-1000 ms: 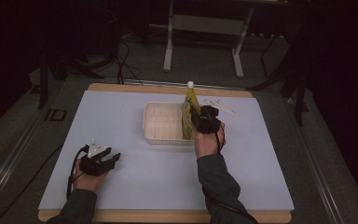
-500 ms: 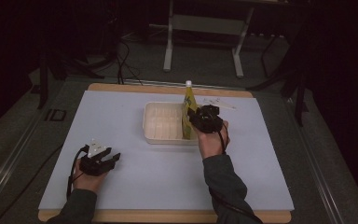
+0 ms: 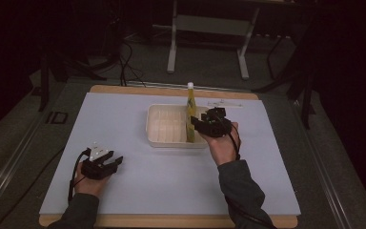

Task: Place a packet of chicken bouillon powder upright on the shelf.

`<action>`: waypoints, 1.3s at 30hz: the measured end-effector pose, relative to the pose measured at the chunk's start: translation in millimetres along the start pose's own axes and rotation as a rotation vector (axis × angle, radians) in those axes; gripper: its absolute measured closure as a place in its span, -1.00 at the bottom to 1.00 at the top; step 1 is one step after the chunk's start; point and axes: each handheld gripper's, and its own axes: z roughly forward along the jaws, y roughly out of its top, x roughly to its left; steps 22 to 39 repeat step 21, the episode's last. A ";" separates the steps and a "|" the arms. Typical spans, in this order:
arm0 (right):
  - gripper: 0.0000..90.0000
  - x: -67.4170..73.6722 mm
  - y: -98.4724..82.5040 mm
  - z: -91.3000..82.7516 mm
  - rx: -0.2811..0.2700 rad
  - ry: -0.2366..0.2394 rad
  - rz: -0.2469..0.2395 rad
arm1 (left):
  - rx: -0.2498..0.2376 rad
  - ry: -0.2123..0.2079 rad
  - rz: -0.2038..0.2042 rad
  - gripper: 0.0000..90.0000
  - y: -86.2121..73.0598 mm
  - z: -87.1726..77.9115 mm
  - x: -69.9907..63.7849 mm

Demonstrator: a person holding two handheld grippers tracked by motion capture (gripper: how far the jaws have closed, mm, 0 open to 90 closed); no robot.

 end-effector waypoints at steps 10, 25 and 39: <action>0.14 -4.0 -16.5 -10.4 0.074 0.000 -0.117 | 0.000 0.002 -0.002 0.16 0.0 0.0 0.1; 0.11 -31.8 -37.0 -33.1 0.106 -0.022 -0.149 | 0.008 0.014 -0.013 0.17 0.4 0.4 1.2; 0.11 -31.8 -37.0 -33.1 0.106 -0.022 -0.149 | 0.008 0.014 -0.013 0.17 0.4 0.4 1.2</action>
